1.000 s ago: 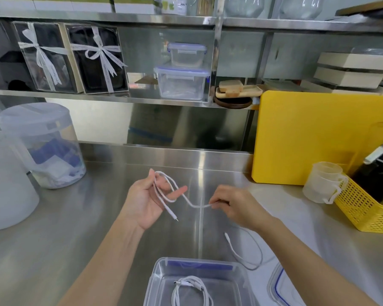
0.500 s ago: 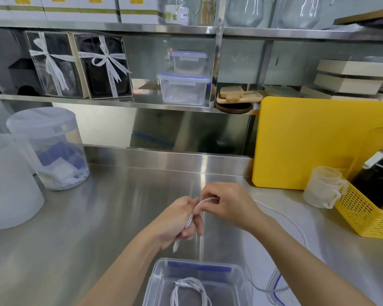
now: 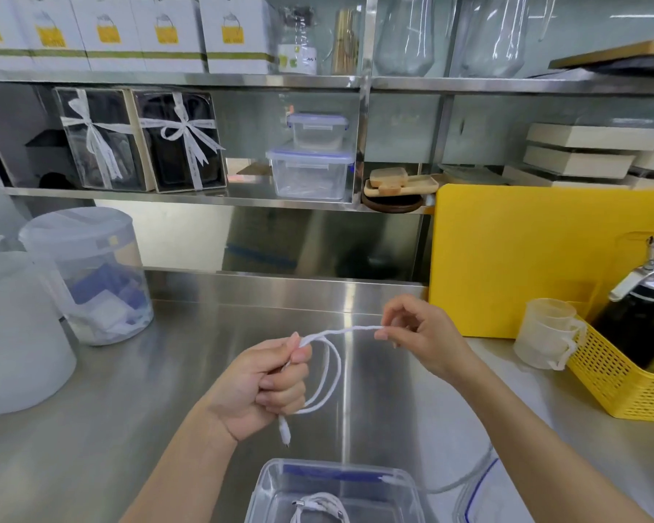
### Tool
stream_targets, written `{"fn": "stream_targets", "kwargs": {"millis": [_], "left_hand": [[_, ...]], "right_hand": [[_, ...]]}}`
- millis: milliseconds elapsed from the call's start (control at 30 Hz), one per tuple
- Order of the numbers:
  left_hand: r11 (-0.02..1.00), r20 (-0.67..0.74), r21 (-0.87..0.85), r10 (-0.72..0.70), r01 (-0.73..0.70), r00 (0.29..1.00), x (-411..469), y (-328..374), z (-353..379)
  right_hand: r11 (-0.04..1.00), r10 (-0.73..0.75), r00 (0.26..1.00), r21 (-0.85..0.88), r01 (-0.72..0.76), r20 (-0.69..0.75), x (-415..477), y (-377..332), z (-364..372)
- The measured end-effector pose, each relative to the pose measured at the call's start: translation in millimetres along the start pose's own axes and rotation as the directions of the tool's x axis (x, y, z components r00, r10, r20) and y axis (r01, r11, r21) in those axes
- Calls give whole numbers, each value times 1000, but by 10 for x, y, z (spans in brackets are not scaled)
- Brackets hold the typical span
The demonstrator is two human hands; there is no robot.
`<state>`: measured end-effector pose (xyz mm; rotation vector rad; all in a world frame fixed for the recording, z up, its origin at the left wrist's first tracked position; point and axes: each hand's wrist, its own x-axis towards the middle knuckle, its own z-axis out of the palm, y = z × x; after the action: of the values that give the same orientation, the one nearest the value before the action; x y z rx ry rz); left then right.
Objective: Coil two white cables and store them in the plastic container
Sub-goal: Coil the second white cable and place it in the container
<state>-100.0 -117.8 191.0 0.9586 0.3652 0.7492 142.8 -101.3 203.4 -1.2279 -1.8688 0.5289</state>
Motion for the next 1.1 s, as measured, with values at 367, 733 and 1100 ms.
{"fn": "stream_targets", "kwargs": {"millis": [367, 733, 1100], "left_hand": [[993, -87, -65, 94, -99, 992, -83, 44, 5], [831, 149, -528, 294, -176, 944, -165, 172, -1], [919, -357, -44, 352, -392, 865, 44, 57, -84]], "right_hand": [[1000, -5, 984, 3, 6, -180, -39, 32, 18], [998, -41, 944, 31, 54, -327, -145, 162, -36], [619, -107, 899, -679, 394, 424, -267, 48, 107]]}}
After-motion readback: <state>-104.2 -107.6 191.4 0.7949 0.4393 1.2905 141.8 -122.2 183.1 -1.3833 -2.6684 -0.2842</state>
